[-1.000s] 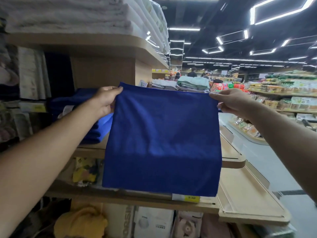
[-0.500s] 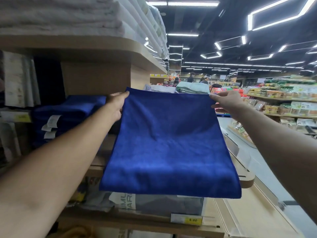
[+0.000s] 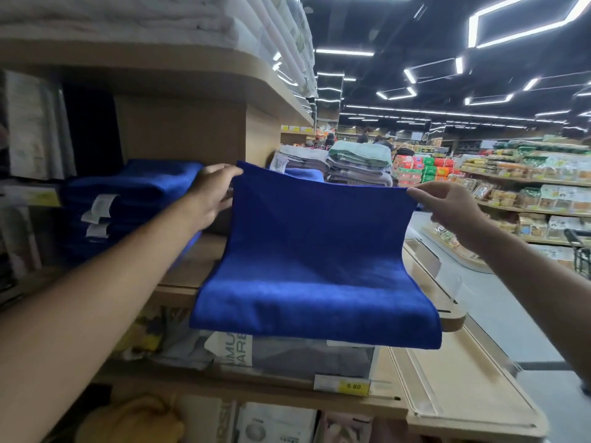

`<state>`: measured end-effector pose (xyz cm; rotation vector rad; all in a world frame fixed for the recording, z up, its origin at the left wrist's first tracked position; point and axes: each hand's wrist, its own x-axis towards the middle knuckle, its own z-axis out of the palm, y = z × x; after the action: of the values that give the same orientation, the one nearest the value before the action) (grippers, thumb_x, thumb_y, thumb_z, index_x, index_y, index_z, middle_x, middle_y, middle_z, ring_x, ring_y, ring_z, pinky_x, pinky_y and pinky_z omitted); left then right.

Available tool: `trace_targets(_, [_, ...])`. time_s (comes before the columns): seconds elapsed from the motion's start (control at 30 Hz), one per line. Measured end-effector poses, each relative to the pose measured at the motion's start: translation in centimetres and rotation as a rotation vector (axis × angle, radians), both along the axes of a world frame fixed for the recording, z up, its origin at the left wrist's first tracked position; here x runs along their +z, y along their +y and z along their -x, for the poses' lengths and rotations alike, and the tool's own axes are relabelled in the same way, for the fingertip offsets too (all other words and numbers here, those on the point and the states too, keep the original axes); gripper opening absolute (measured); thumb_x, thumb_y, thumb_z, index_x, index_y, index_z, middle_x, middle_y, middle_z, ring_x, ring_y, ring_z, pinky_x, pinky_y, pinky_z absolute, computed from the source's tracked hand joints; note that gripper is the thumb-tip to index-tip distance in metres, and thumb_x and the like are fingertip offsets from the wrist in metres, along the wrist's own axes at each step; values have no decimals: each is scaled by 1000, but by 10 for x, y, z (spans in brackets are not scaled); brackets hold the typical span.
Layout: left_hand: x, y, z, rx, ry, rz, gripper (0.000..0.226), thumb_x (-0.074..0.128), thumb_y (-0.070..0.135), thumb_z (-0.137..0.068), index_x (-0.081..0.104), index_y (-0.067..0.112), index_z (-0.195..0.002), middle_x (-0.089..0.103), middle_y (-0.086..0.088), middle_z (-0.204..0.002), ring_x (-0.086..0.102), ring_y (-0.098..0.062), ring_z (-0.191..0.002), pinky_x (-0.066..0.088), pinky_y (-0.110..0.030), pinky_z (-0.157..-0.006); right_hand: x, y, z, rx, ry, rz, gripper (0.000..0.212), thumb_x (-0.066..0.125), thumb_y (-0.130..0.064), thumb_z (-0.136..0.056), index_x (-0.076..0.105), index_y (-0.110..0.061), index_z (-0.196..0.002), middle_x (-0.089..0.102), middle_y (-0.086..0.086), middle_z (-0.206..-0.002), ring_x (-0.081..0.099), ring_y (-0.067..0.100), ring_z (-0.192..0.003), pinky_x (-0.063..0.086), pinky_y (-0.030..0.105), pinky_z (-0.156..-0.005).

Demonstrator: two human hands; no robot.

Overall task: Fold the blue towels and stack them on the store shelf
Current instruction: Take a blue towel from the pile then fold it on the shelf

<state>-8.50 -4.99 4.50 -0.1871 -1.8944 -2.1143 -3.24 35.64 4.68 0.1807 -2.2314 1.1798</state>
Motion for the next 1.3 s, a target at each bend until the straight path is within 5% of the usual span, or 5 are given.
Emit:
trace_targets(0.43, [-86,-67,-146,-219,163,759,27,52,17,-79,78,21,-80,74,11,-110,64,-4,-113,48,-29,-96,-68,22,-146,351,-86,-653,12,75,-54,-85,77,-42,-89,70,-17,-111,67,11,-107,51,25,-87])
trace_targets(0.63, [-78,-21,-128,52,421,979,34,49,19,-93,73,37,-109,64,25,-125,53,7,-122,38,-18,-103,-55,-47,-121,284,-173,-420,32,53,-62,-94,76,-41,-101,71,-14,-113,66,11,-97,54,25,-79])
trace_targets(0.73, [-78,27,-108,-4,237,1203,41,42,31,-103,54,24,-142,51,8,-150,44,-9,-139,32,-30,-116,-65,-94,-92,177,-333,-676,43,41,-52,-103,61,-26,-131,57,-6,-138,51,18,-128,40,38,-108])
trace_targets(0.97, [-107,34,-78,-50,-37,1540,74,16,65,-98,14,27,-161,9,10,-168,6,-9,-154,5,-40,-125,-97,-101,-64,-26,-484,-868,99,9,-87,-80,41,-21,-146,39,-4,-157,30,18,-147,25,40,-114])
trace_targets(1.3, [-90,48,-19,-91,-162,1587,74,17,65,-99,9,26,-161,3,6,-169,2,-15,-156,6,-45,-124,-83,-90,4,-79,-506,-810,81,30,-75,-95,40,-18,-152,36,3,-161,30,23,-149,25,40,-118])
